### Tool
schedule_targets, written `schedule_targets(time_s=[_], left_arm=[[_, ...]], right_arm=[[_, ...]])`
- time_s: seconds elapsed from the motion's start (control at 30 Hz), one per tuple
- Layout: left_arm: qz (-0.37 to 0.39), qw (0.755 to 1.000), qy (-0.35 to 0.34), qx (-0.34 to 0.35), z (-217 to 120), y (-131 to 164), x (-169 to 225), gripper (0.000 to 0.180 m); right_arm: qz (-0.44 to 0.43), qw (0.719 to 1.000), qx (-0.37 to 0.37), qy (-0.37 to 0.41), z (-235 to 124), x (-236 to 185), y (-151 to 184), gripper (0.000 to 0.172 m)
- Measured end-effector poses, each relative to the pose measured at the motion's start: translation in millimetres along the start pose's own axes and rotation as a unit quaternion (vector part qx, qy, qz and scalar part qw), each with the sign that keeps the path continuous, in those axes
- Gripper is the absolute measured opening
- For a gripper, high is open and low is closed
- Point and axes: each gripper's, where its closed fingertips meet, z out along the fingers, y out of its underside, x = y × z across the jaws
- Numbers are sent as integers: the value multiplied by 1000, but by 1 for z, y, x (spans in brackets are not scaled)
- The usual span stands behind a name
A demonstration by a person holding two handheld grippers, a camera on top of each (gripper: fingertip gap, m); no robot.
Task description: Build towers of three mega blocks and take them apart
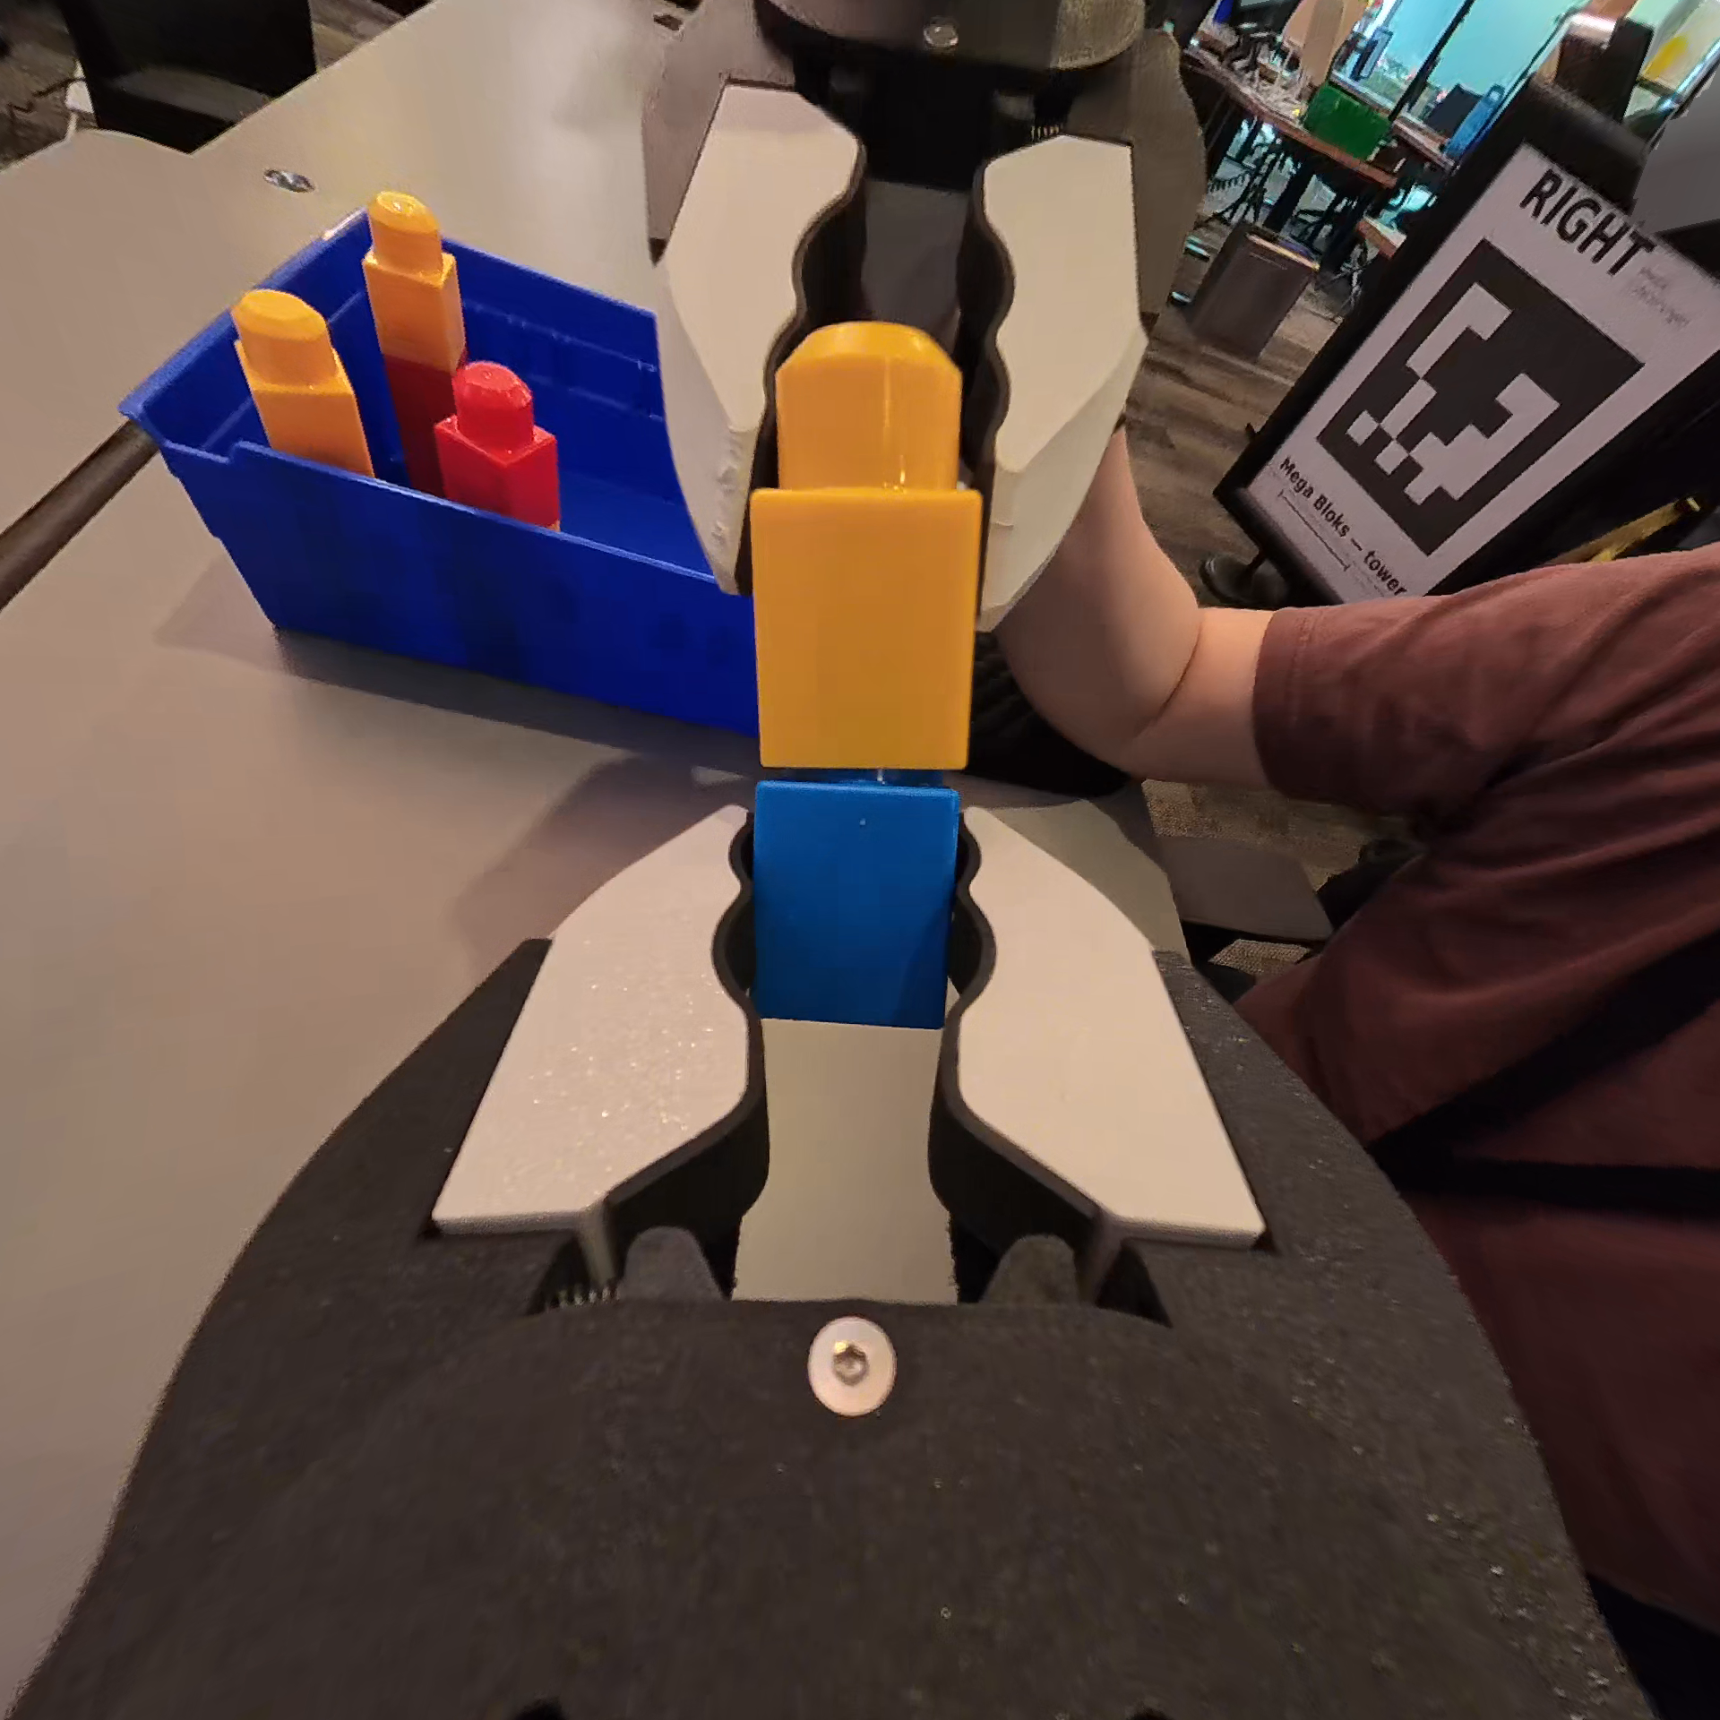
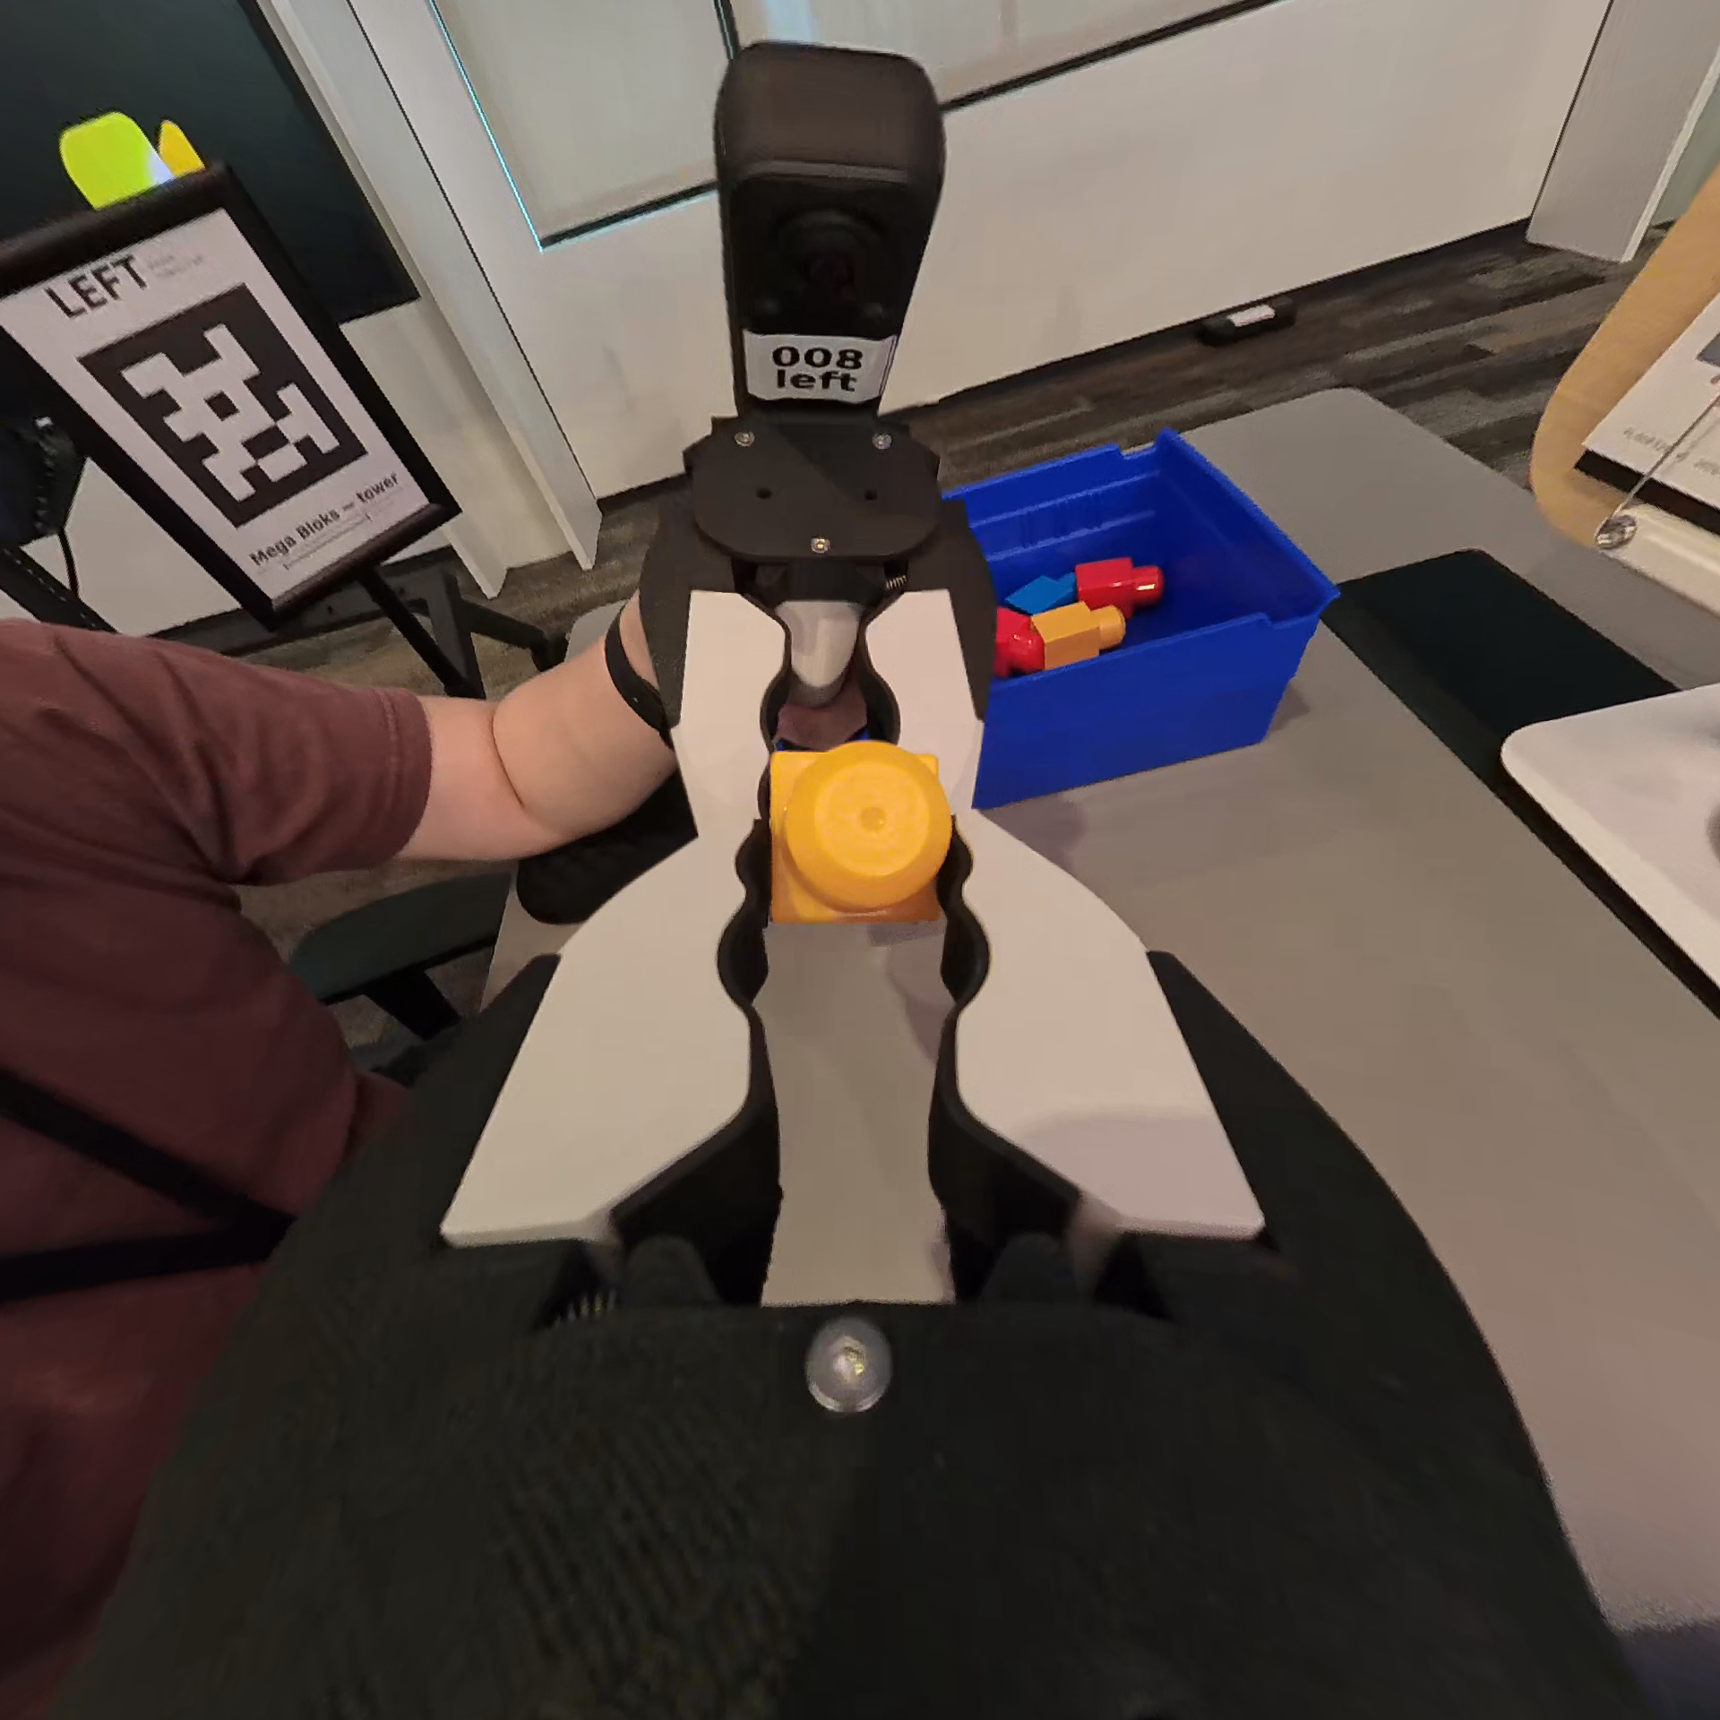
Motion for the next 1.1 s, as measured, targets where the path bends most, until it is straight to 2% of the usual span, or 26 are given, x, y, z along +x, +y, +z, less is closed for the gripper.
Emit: schedule_targets(time_s=[0.17, 0.37, 0.57, 0.7, 0.73, 0.8, 0.83, 1.03, 1.1], left_arm=[[-4, 1000, -9, 12, -6, -4, -1, 37], [1, 1000, -12, -11, 0, 2, 2, 37], [-10, 999, 1, 41, 6, -12, 6, 37], [-11, 999, 9, 45, 7, -13, 6, 37], [-11, 999, 14, 47, 8, -14, 8, 37], [-5, 999, 12, 44, 10, -14, 10, 37], [-2, 999, 12, 42, 11, -13, 11, 37], [-3, 998, 12, 65, 7, -21, 13, 37], [-5, 997, 10, 76, 4, -24, 12, 37]], right_arm=[[4, 999, 44, 6, 4, 0, -11, 35], [-28, 998, 61, 17, 6, -6, -18, 35], [-23, 994, 106, 13, -1, -7, -30, 35], [-28, 993, 111, 31, -3, -3, -33, 35], [-28, 992, 113, 39, -4, -2, -34, 36], [-12, 992, 115, 46, -6, 2, -34, 54], [-3, 993, 110, 38, -6, 1, -32, 55], [18, 997, 74, 4, 2, -4, -21, 49], [18, 996, 86, -13, 2, -9, -25, 39]])
